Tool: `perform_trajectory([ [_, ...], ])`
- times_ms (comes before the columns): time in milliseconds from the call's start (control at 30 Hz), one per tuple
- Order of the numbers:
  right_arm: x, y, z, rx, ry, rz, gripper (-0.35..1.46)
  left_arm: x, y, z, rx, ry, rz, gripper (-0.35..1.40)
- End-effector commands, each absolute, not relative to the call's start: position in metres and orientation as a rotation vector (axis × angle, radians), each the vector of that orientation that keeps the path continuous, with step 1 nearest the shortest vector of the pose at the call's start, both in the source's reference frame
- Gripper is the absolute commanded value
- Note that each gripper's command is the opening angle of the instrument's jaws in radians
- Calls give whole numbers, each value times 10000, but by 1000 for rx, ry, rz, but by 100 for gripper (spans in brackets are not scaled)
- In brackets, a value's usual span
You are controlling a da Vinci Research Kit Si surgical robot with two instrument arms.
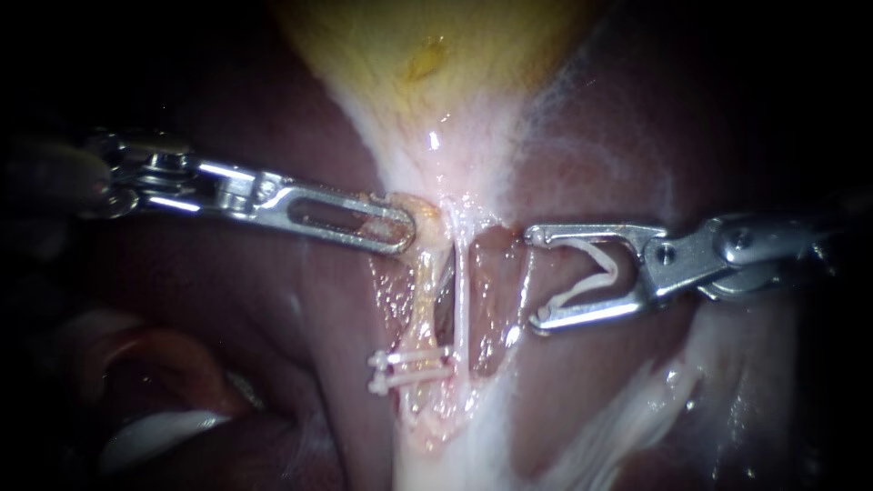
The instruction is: Clipping third clip left tube
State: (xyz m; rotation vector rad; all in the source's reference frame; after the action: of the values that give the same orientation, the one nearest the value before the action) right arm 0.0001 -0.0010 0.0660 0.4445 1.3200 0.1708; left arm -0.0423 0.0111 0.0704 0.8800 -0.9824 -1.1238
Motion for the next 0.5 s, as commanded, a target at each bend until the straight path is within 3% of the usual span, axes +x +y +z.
perform_trajectory([
  [33,0,-10,660,444,1320,171,50,-422,112,703,882,-982,-1123,-35],
  [500,2,-10,659,449,1322,168,50,-388,111,622,902,-990,-1141,-35],
])
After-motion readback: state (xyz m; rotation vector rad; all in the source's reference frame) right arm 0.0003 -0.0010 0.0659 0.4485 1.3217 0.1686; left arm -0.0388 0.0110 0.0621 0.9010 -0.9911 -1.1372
